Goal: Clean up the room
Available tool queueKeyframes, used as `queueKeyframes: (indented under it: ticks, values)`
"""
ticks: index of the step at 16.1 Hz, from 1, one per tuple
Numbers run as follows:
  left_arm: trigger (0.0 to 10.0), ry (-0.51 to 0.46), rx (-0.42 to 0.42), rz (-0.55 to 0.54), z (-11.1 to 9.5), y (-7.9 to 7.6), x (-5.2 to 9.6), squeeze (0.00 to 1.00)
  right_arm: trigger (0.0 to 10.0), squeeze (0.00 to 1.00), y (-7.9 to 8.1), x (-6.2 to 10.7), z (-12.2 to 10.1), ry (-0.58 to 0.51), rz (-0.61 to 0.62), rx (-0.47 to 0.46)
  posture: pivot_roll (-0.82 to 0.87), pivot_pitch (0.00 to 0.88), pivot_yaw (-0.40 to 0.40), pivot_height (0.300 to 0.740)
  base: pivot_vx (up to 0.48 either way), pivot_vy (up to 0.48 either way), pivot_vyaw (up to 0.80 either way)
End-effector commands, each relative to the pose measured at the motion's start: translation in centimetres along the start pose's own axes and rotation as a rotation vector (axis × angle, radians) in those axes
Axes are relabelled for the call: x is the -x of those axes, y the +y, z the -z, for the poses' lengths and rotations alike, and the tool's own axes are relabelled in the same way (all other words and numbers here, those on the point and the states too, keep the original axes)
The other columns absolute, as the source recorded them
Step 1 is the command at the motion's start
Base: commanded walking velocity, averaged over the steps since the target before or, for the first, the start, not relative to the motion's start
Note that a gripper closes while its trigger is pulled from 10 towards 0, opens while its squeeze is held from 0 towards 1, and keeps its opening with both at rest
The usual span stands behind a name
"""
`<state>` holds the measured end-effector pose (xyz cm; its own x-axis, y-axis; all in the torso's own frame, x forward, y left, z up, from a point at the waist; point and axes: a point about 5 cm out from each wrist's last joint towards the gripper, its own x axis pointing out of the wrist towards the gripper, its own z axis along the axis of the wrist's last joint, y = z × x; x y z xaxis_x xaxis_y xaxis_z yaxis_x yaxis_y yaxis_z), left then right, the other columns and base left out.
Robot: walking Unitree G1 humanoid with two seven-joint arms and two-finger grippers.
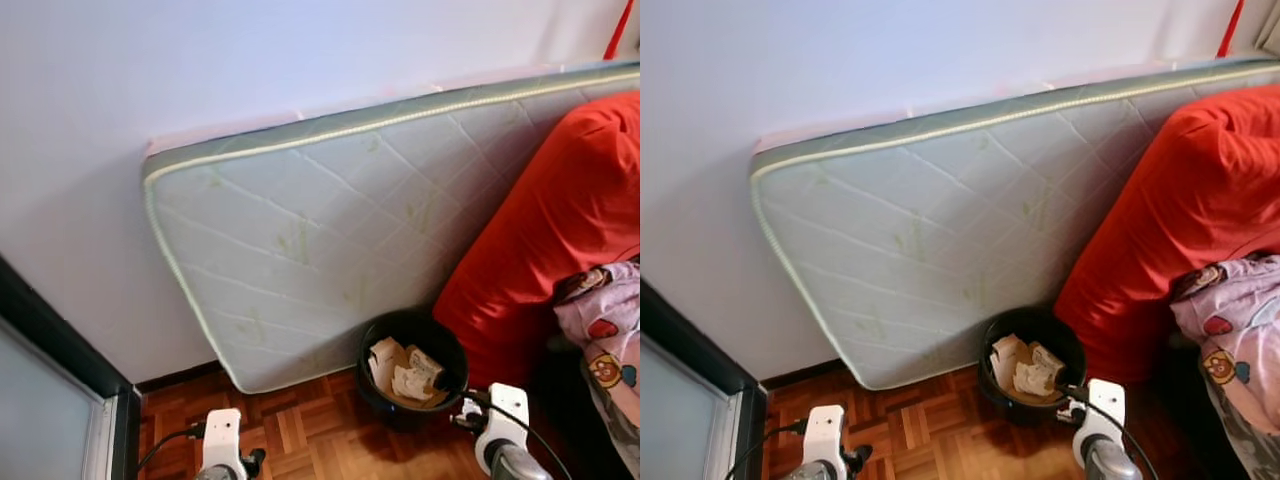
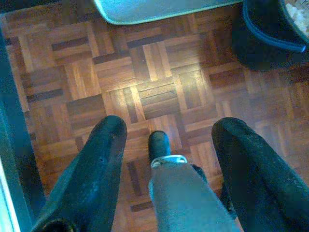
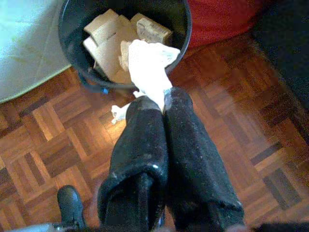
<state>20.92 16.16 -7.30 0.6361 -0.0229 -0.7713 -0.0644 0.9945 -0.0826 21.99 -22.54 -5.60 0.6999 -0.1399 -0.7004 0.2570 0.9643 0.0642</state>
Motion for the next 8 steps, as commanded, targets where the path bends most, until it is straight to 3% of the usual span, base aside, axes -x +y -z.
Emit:
queueKeyframes:
  ticks: [1,8]
  values:
    - [10.0,0.005,-0.002,-0.009,0.13,0.33,0.05,0.00,10.0,0.00,0.29,-0.05,-0.22,-0.017,-0.004,-0.014,0.05,0.000,0.029,0.731,0.382,0.000,0.00]
    - [10.0,0.006,-0.005,-0.010,0.21,0.40,0.07,0.00,10.0,0.00,0.35,-0.03,-0.12,-0.017,-0.010,-0.010,0.05,0.000,0.033,0.731,0.383,0.103,0.00]
